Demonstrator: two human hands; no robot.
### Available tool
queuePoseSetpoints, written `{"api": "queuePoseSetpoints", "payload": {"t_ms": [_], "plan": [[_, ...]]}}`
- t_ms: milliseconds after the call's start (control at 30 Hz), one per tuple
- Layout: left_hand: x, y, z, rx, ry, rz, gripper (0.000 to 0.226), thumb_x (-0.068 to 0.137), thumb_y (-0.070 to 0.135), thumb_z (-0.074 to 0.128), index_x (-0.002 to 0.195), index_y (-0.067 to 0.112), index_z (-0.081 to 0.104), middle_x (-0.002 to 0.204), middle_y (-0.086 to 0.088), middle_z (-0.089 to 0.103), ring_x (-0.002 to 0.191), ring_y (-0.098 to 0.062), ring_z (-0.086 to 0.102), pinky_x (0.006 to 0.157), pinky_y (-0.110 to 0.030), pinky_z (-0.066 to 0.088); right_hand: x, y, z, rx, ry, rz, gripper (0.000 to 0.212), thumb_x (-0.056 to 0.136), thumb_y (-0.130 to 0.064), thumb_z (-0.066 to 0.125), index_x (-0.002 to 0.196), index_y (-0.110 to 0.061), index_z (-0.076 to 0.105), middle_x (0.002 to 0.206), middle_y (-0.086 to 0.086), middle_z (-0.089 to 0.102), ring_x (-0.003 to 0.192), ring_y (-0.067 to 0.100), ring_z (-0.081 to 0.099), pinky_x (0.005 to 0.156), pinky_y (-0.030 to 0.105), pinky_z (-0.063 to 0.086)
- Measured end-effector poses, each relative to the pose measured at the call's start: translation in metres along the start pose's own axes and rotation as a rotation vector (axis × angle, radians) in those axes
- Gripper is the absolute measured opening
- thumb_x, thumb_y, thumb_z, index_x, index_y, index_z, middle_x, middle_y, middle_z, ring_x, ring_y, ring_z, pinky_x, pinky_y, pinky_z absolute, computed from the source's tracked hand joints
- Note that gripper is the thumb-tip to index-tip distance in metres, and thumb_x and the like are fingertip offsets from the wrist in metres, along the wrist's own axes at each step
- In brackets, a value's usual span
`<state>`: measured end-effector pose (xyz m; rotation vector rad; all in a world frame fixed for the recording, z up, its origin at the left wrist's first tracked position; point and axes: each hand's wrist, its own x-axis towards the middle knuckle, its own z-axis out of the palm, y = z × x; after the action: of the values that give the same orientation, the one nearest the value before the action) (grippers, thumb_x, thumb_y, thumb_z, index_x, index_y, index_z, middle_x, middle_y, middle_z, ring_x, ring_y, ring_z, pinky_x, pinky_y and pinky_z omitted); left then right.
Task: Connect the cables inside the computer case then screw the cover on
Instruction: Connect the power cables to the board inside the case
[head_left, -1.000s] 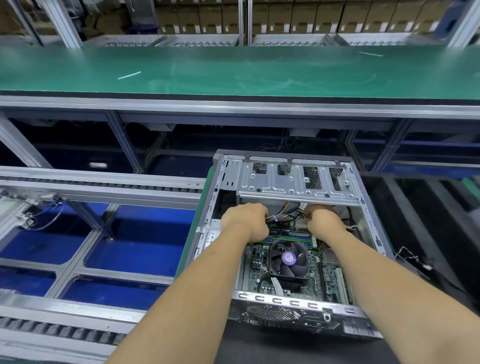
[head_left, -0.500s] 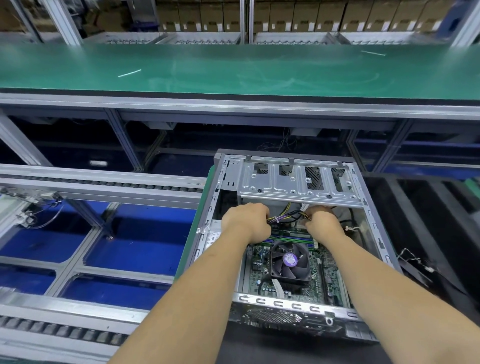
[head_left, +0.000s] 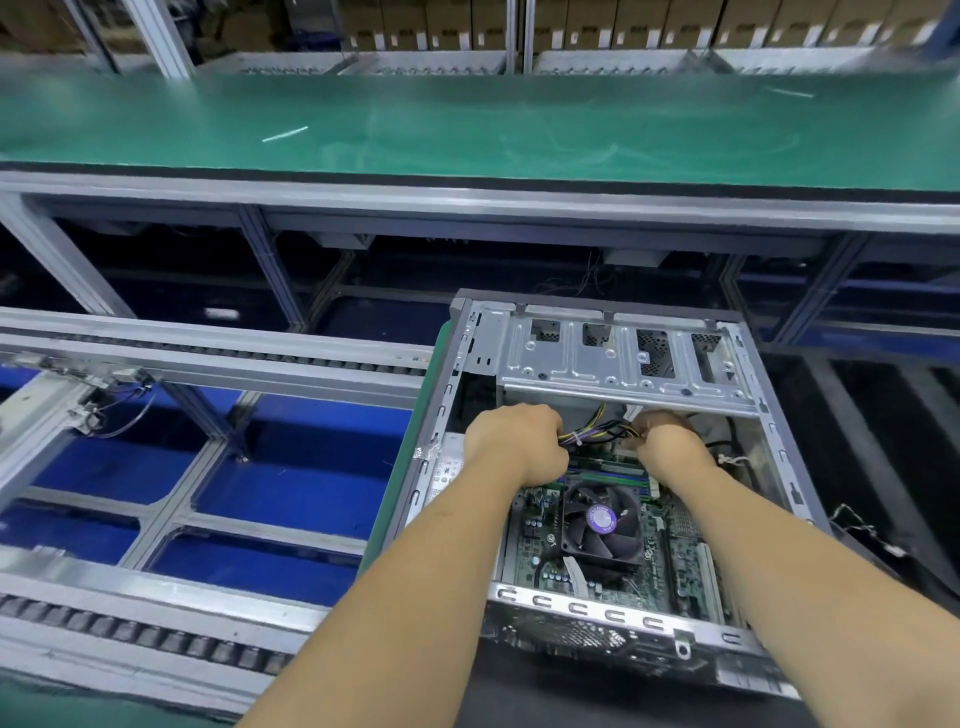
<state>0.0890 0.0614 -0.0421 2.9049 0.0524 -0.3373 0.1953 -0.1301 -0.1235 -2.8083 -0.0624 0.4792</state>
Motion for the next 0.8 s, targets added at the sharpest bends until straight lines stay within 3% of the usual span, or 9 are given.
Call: {"api": "queuePoseSetpoints", "payload": {"t_ms": [100,267,300,367,433,500,600,700,800], "plan": [[-0.003,0.000,-0.001,-0.004,0.002,0.003,0.026,0.085,0.026,0.051,0.105,0.028,0.067,0.089,0.001,0.068,0.079,-0.027,0.062,0.068,-0.034,0.052,-0.003,0.001,0.001,0.039,-0.016,0.018,0.024,0.097,-0.011,0.059,0.119,-0.021,0.067,0.125,0.007,0.067,0.105,0.029,0.065,0.092,0.034,0.054],[-0.001,0.000,-0.002,-0.009,0.015,-0.009,0.032,0.085,0.020,0.050,0.111,0.029,0.066,0.099,0.000,0.069,0.084,-0.029,0.062,0.075,-0.038,0.055,-0.016,0.007,0.006,0.148,0.070,-0.020,0.029,0.099,-0.015,0.059,0.126,-0.016,0.067,0.115,0.014,0.071,0.096,0.032,0.066,0.085,0.037,0.055],[0.000,0.001,-0.002,-0.008,0.013,-0.013,0.032,0.084,0.019,0.050,0.109,0.029,0.066,0.099,0.000,0.068,0.083,-0.030,0.062,0.075,-0.038,0.055,-0.018,0.008,0.006,0.137,0.074,-0.034,0.026,0.099,-0.015,0.058,0.123,-0.013,0.067,0.107,0.015,0.072,0.093,0.032,0.065,0.082,0.036,0.055],[0.002,0.002,-0.002,0.008,-0.002,-0.014,0.030,0.083,0.017,0.050,0.105,0.028,0.067,0.097,-0.001,0.069,0.081,-0.030,0.062,0.073,-0.037,0.054,-0.024,0.007,0.000,0.094,0.112,-0.044,0.016,0.098,-0.017,0.058,0.093,-0.004,0.066,0.080,0.012,0.064,0.078,0.032,0.060,0.067,0.033,0.049],[0.004,0.002,-0.004,0.023,-0.036,-0.017,0.031,0.081,0.015,0.050,0.103,0.026,0.069,0.100,-0.001,0.070,0.084,-0.030,0.064,0.073,-0.037,0.054,-0.028,0.002,-0.004,0.119,0.160,-0.065,0.035,0.098,-0.020,0.059,0.066,-0.011,0.046,0.064,0.004,0.048,0.062,0.026,0.051,0.053,0.031,0.037],[0.005,0.003,-0.005,0.021,-0.077,-0.014,0.036,0.080,0.015,0.050,0.105,0.030,0.071,0.106,0.002,0.070,0.091,-0.029,0.065,0.080,-0.039,0.056,-0.037,-0.007,-0.008,0.142,0.159,-0.143,0.036,0.099,-0.025,0.059,0.070,-0.017,0.040,0.066,0.000,0.046,0.062,0.020,0.049,0.054,0.031,0.034],[0.005,0.002,-0.007,-0.011,-0.115,-0.011,0.041,0.080,0.019,0.050,0.109,0.040,0.071,0.111,0.010,0.069,0.095,-0.026,0.063,0.084,-0.040,0.056,-0.048,-0.021,-0.006,0.311,0.093,-0.237,0.025,0.098,-0.032,0.062,0.082,-0.018,0.048,0.076,-0.002,0.051,0.071,0.020,0.050,0.058,0.032,0.035],[0.004,0.002,-0.006,-0.005,-0.128,0.009,0.034,0.080,0.027,0.052,0.104,0.042,0.070,0.108,0.012,0.068,0.094,-0.023,0.062,0.082,-0.038,0.055,-0.056,-0.025,-0.008,0.691,0.020,-0.265,0.021,0.096,-0.035,0.065,0.081,-0.021,0.064,0.059,-0.011,0.047,0.057,0.011,0.041,0.057,0.027,0.033],[0.003,0.001,-0.005,0.055,-0.104,0.048,0.018,0.079,0.033,0.056,0.095,0.038,0.065,0.101,0.008,0.067,0.090,-0.022,0.060,0.075,-0.034,0.050,-0.063,-0.015,-0.015,0.830,-0.094,-0.294,0.011,0.094,-0.035,0.069,0.093,-0.027,0.077,0.063,-0.004,0.055,0.056,0.013,0.047,0.056,0.028,0.041]]}}
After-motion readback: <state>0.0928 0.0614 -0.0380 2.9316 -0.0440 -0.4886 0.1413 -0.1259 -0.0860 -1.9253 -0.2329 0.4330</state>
